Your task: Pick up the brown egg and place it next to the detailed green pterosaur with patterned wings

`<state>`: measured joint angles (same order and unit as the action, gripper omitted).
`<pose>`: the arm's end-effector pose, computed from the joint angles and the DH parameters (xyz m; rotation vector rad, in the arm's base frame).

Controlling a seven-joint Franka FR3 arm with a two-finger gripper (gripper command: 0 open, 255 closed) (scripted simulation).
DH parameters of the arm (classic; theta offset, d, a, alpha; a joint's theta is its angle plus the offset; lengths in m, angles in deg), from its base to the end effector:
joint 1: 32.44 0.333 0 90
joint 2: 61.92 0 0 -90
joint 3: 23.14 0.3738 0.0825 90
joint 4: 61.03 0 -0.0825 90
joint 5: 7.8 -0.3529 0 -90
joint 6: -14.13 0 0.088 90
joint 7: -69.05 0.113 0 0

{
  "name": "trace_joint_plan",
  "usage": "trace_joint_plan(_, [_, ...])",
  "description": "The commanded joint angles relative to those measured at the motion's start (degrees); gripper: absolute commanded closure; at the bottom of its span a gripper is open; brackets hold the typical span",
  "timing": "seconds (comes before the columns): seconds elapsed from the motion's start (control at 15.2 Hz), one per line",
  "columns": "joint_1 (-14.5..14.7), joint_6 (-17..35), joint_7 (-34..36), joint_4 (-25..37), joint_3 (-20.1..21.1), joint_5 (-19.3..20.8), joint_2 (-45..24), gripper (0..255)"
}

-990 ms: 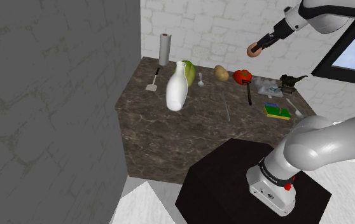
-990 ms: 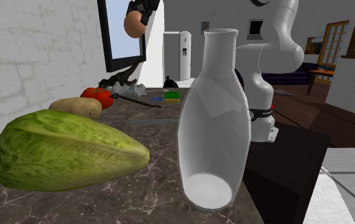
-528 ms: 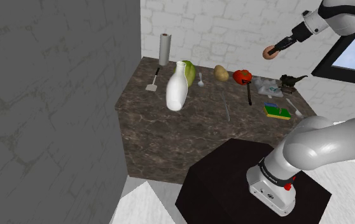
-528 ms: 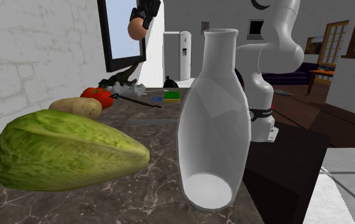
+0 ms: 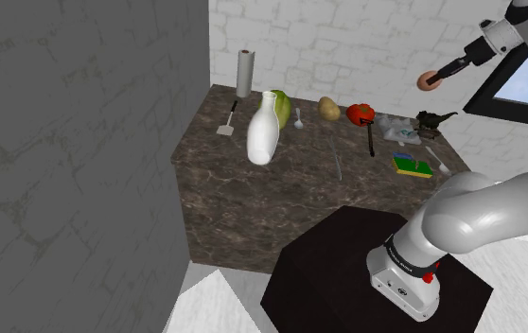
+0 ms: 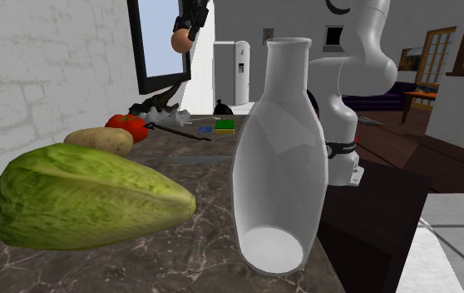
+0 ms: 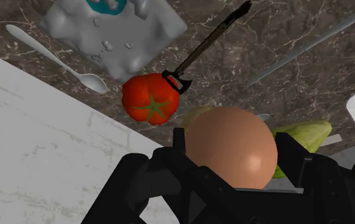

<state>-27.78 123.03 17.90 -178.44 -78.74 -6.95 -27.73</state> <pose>0.1783 -0.4034 0.6247 -2.9038 -0.0643 -0.7285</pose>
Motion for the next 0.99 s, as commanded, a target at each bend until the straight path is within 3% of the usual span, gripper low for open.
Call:
trace_joint_plan(0.0, [1.1,-1.9,-3.0,3.0,-3.8,0.0,-0.9,255])
trace_joint_plan(0.4, [8.8,-7.2,-10.8,13.3,-17.8,-0.8,-4.2,255])
trace_joint_plan(0.66, [18.1,-11.2,-14.4,21.9,-29.6,0.0,-4.2,255])
trace_joint_plan(0.92, [28.6,-16.0,-16.1,32.4,-40.1,3.6,-0.5,255])
